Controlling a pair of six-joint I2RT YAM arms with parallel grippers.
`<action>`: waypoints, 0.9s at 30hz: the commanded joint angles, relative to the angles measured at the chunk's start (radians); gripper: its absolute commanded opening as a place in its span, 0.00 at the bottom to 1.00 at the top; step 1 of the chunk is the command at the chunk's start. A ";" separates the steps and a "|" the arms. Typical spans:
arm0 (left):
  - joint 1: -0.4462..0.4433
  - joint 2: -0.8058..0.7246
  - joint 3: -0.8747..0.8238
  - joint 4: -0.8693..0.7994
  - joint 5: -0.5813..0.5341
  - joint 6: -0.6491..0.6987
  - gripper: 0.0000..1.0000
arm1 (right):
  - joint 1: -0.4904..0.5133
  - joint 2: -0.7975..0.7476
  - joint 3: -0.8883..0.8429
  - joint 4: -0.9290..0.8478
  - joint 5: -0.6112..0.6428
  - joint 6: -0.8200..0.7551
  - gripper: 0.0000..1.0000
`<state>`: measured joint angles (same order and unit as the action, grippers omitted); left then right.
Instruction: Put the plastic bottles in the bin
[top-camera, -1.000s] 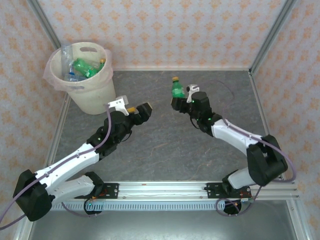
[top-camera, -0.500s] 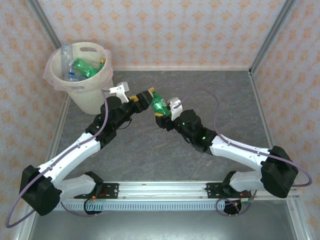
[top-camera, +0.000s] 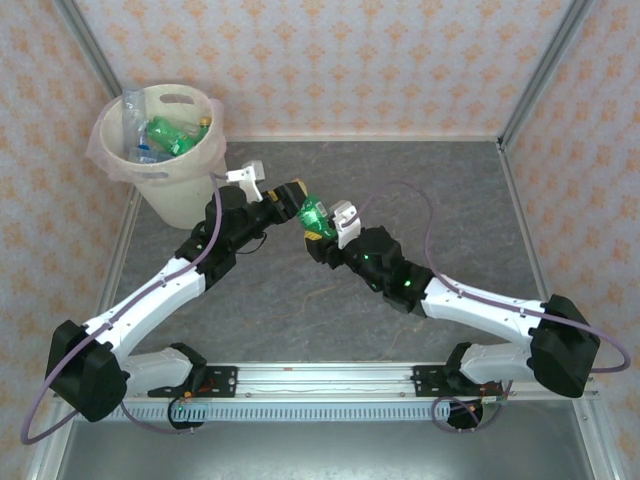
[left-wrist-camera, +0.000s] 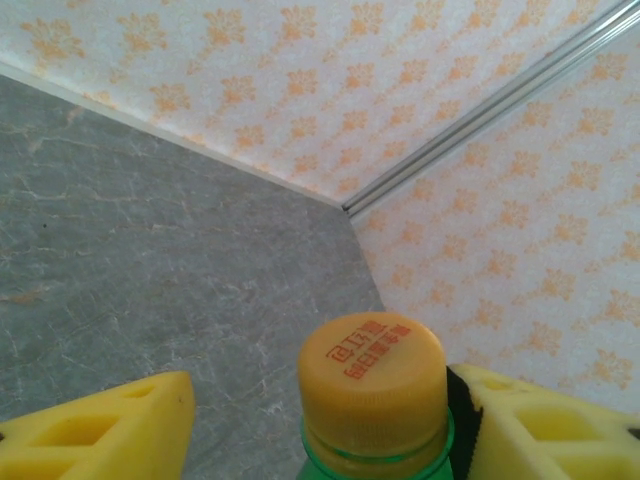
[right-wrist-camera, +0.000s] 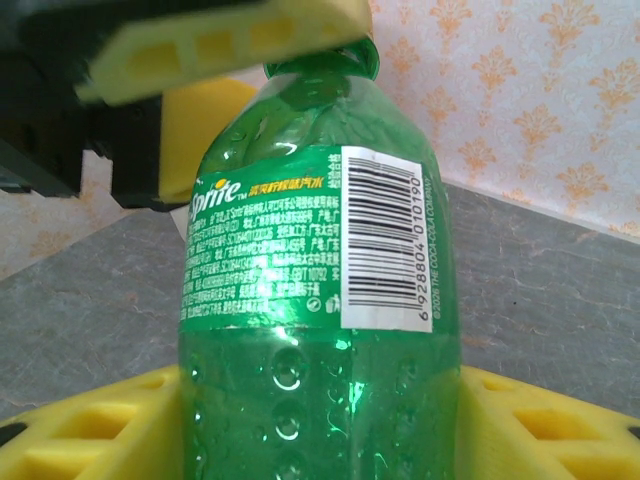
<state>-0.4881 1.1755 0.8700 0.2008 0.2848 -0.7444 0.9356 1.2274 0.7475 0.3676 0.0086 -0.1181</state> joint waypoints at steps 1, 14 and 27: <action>0.008 0.006 0.030 0.038 0.037 -0.009 0.63 | 0.011 -0.027 -0.020 0.045 0.025 -0.019 0.61; 0.009 0.011 0.044 0.035 0.061 0.007 0.47 | 0.022 -0.022 -0.033 0.056 0.024 -0.018 0.61; 0.009 -0.016 0.030 0.056 0.016 0.023 0.27 | 0.026 -0.005 -0.021 0.061 0.064 -0.004 0.98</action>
<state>-0.4881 1.1847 0.8890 0.2218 0.3298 -0.7429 0.9531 1.2247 0.7254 0.3916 0.0383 -0.1257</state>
